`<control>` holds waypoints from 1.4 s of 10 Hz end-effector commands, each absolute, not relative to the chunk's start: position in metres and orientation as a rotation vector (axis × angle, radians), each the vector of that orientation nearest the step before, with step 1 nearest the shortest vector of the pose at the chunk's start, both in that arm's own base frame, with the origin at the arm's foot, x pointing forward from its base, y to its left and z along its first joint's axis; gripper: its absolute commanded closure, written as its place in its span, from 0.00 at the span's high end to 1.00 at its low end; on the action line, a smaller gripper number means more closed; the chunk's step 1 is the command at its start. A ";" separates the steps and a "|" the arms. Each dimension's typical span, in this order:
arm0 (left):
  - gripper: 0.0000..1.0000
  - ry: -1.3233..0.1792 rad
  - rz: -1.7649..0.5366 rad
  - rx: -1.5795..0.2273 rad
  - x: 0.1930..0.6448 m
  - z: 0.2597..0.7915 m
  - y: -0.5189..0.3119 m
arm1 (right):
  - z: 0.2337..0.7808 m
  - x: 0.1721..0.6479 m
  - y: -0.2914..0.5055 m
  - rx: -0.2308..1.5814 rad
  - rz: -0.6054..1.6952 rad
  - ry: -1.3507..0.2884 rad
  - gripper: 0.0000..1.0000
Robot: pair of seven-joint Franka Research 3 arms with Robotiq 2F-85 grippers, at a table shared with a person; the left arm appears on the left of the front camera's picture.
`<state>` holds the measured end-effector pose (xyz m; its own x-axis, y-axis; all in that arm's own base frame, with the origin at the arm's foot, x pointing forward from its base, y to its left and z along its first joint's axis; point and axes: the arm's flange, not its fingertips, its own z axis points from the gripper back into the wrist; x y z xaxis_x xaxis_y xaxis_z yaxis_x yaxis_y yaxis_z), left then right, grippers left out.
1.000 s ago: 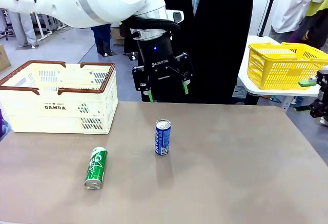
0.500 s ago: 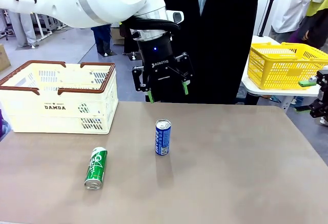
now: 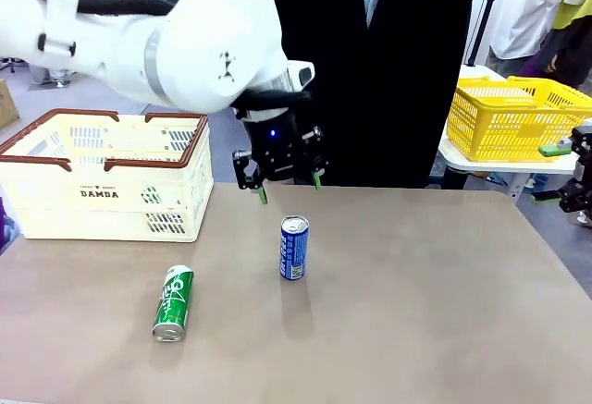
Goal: Place the drinks into the Shopping basket.
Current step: Pick up one drink and place it into the Shopping basket.
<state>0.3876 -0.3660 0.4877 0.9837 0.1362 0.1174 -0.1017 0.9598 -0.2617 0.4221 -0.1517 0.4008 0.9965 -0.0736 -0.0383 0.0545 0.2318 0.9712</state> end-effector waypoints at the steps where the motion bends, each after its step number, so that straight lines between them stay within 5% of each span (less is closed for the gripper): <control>1: 1.00 -0.142 0.080 -0.237 0.385 0.473 -0.370 | 0.402 0.420 -0.154 1.336 -0.068 -0.013 1.00; 9: 1.00 0.037 0.091 -0.143 0.428 0.404 -0.395 | 0.402 0.420 -0.154 1.336 -0.068 -0.013 1.00; 14: 1.00 0.026 0.131 -0.107 0.434 0.388 -0.394 | 0.402 0.420 -0.154 1.336 -0.068 -0.013 1.00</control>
<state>0.4311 -0.3901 0.3882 0.9939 0.0944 -0.0578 -0.1014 0.9858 -0.1337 0.4220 -0.1518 0.4008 0.9965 -0.0739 -0.0383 0.0546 0.2317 0.9713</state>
